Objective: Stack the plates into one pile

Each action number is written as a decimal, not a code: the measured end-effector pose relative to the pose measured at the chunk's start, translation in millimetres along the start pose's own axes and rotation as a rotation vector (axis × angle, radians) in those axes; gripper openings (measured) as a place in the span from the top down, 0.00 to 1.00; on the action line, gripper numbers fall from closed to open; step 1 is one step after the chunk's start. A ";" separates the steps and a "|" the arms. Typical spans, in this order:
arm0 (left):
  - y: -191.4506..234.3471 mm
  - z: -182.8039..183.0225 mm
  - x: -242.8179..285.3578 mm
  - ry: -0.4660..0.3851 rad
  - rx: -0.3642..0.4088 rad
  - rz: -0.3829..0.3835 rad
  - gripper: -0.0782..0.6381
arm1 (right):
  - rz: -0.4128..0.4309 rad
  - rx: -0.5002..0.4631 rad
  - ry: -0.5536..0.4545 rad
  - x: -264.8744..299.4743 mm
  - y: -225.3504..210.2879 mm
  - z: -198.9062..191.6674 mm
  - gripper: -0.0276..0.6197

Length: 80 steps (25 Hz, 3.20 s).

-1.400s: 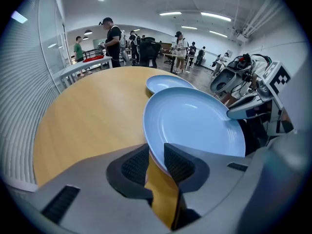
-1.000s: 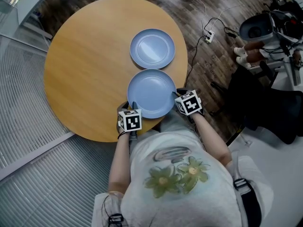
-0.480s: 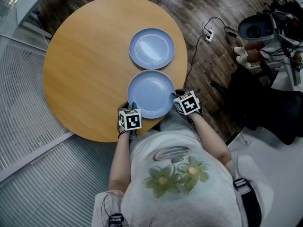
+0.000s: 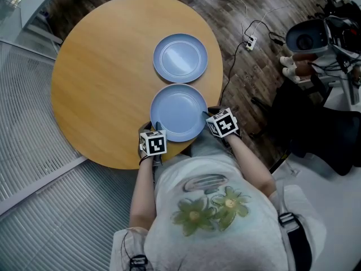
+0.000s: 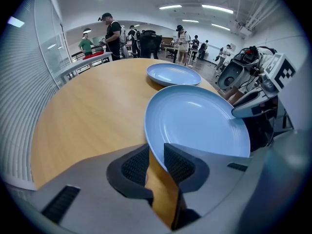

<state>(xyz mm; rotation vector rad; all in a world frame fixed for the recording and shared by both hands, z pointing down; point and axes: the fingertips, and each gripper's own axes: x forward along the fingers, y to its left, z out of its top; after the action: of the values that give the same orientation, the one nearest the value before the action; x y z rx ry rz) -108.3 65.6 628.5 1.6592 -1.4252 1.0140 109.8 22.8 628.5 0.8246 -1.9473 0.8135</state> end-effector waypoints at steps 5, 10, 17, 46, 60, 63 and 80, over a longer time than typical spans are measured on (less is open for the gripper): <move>-0.3 0.8 0.4 -0.001 -0.003 0.019 0.75 | 0.005 -0.014 -0.010 -0.9 -0.2 0.0 0.79; 5.6 10.2 -6.3 -0.025 -0.029 0.031 0.75 | 0.013 -0.014 -0.012 -5.8 -1.0 5.3 0.79; 26.2 48.0 -36.4 -0.133 -0.118 0.069 0.75 | -0.008 0.023 -0.131 -37.9 -20.1 33.9 0.79; -15.4 184.8 -75.5 -0.412 -0.069 -0.096 0.62 | -0.016 0.073 -0.449 -104.6 -65.4 132.7 0.71; -3.1 239.8 -34.8 -0.386 -0.073 -0.100 0.61 | -0.023 0.101 -0.407 -76.2 -106.0 165.2 0.71; -1.3 251.3 -20.1 -0.371 -0.067 -0.105 0.61 | -0.026 0.103 -0.399 -65.9 -115.3 177.0 0.71; 9.7 284.5 79.6 -0.268 -0.095 -0.142 0.61 | -0.036 0.143 -0.332 10.2 -161.5 217.4 0.71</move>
<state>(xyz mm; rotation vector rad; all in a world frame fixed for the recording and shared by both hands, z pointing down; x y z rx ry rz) -80.0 -223.9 576.3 1.8483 -1.4752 0.6541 136.0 -242.6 580.8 1.1358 -2.1724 0.8438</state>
